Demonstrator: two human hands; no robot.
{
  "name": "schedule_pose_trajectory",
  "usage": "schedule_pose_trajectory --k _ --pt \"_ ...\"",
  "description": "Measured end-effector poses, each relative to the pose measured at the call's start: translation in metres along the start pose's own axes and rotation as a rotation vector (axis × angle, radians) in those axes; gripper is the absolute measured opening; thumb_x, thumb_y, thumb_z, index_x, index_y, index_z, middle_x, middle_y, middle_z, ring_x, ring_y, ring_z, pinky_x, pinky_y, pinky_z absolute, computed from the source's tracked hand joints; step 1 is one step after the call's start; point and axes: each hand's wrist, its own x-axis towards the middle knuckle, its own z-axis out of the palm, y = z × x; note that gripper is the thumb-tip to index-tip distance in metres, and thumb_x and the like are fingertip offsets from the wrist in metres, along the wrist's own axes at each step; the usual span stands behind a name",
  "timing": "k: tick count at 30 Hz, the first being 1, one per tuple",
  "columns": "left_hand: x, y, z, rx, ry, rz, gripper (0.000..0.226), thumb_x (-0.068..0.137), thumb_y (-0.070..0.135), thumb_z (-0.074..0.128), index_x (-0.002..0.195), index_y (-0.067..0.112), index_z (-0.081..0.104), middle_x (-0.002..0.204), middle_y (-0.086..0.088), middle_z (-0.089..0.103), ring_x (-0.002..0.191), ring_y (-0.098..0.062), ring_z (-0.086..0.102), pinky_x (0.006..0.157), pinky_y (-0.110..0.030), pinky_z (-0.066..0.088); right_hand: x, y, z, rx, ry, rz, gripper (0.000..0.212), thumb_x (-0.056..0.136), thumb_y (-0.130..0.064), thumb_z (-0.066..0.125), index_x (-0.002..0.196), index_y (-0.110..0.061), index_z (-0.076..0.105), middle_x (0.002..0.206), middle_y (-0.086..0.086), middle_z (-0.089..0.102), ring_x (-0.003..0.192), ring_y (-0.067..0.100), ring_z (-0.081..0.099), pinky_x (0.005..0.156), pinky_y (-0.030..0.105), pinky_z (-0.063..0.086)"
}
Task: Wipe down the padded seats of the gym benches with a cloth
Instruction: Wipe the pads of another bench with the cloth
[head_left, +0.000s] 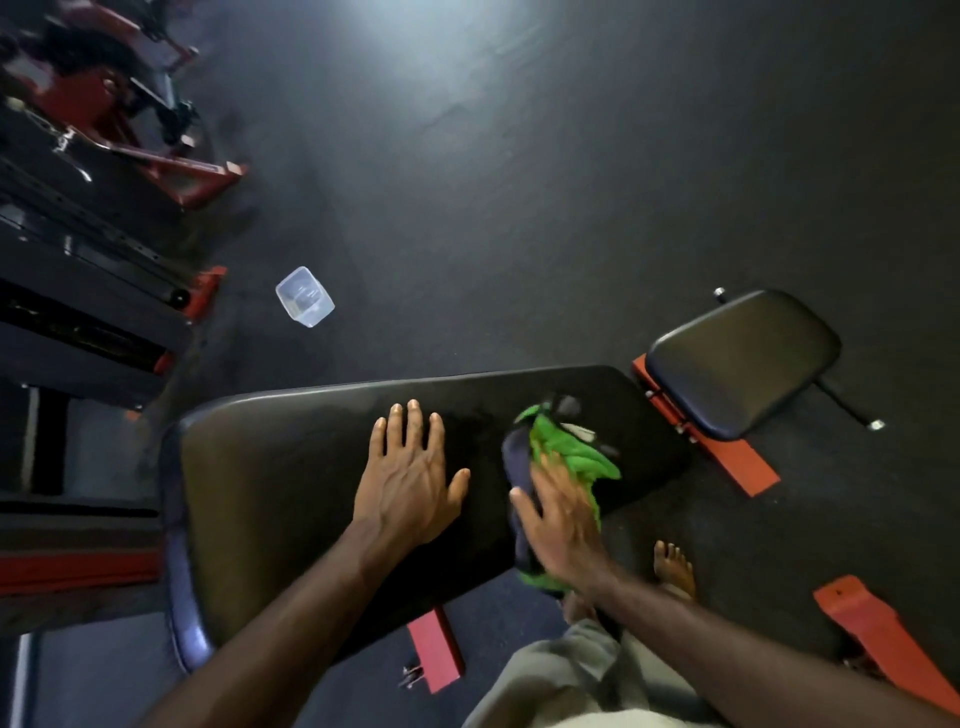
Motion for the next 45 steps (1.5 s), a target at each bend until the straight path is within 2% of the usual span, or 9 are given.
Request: schedule_pose_trajectory --k 3,8,13,18,23,28,33,39,45 --pt "0.001 -0.001 -0.001 -0.015 -0.004 0.005 0.083 0.102 0.063 0.029 0.164 0.014 0.007 0.17 -0.02 -0.002 0.158 -0.036 -0.006 0.128 -0.049 -0.002 -0.007 0.015 -0.017 0.018 -0.085 -0.311 0.056 0.101 -0.039 0.047 0.154 -0.022 0.047 0.16 0.001 0.044 0.151 0.017 0.035 0.125 0.039 0.025" --pt "0.002 -0.01 -0.006 -0.059 -0.026 0.039 0.086 0.101 0.063 0.036 0.164 0.014 0.006 0.171 -0.014 0.0 0.159 -0.031 -0.004 0.128 -0.045 -0.001 -0.007 -0.004 0.012 0.02 0.16 0.122 0.058 0.098 -0.048 0.047 0.127 -0.004 0.069 0.133 0.017 0.068 0.121 0.036 0.066 0.105 0.043 0.043" --pt "-0.004 -0.029 -0.011 -0.032 0.057 0.049 0.083 0.098 0.063 0.042 0.162 0.015 0.02 0.171 -0.009 0.012 0.159 -0.023 0.008 0.128 -0.04 0.004 -0.03 -0.016 -0.005 0.069 0.109 -0.388 0.054 0.107 -0.048 0.037 0.15 -0.018 0.05 0.154 0.007 0.051 0.145 0.024 0.045 0.121 0.044 0.032" --pt "-0.017 -0.057 -0.02 -0.03 0.076 0.012 0.083 0.097 0.066 0.04 0.162 0.018 0.023 0.171 -0.007 0.015 0.158 -0.022 0.01 0.128 -0.04 0.006 -0.025 -0.035 0.012 0.066 0.249 -0.044 0.061 0.107 -0.053 0.037 0.133 -0.006 0.066 0.142 0.011 0.062 0.13 0.032 0.061 0.11 0.045 0.043" --pt "-0.038 -0.06 -0.017 -0.031 0.109 0.028 0.086 0.093 0.07 0.033 0.162 0.02 0.024 0.171 -0.007 0.016 0.158 -0.023 0.012 0.128 -0.041 0.007 -0.037 -0.043 -0.006 0.08 0.08 -0.501 0.053 0.105 -0.044 0.044 0.148 -0.015 0.053 0.156 0.006 0.049 0.147 0.022 0.043 0.122 0.042 0.031" --pt "-0.062 -0.071 -0.011 -0.054 0.174 0.053 0.085 0.091 0.073 0.024 0.161 0.024 0.028 0.17 -0.004 0.02 0.157 -0.02 0.017 0.127 -0.04 0.008 -0.04 -0.063 0.012 0.066 0.31 -0.12 0.055 0.108 -0.053 0.039 0.137 -0.011 0.059 0.14 0.015 0.063 0.128 0.035 0.062 0.108 0.049 0.042" --pt "-0.075 -0.077 -0.017 -0.058 0.225 0.008 0.086 0.082 0.07 0.027 0.149 0.022 0.052 0.161 -0.008 0.041 0.151 -0.026 0.035 0.125 -0.045 0.017 -0.046 -0.08 -0.008 0.038 0.056 -0.635 0.064 0.101 -0.055 0.048 0.145 -0.01 0.056 0.155 0.011 0.05 0.146 0.028 0.043 0.12 0.046 0.033" --pt "-0.109 -0.104 -0.017 -0.077 0.358 -0.123 0.075 0.088 0.07 0.034 0.143 0.026 0.059 0.155 -0.003 0.05 0.148 -0.021 0.041 0.124 -0.045 0.023 -0.054 -0.104 0.008 0.051 0.182 -0.227 0.063 0.105 -0.057 0.038 0.145 -0.011 0.056 0.149 0.011 0.056 0.138 0.031 0.054 0.11 0.055 0.044" --pt "-0.115 -0.111 -0.017 -0.245 0.512 -0.205 0.061 0.085 0.056 0.054 0.135 0.023 0.065 0.149 0.0 0.057 0.142 -0.019 0.047 0.121 -0.041 0.026 -0.03 -0.116 -0.009 0.088 -0.019 -0.494 0.066 0.102 -0.061 0.043 0.146 -0.015 0.055 0.153 0.008 0.053 0.144 0.027 0.047 0.117 0.048 0.038"
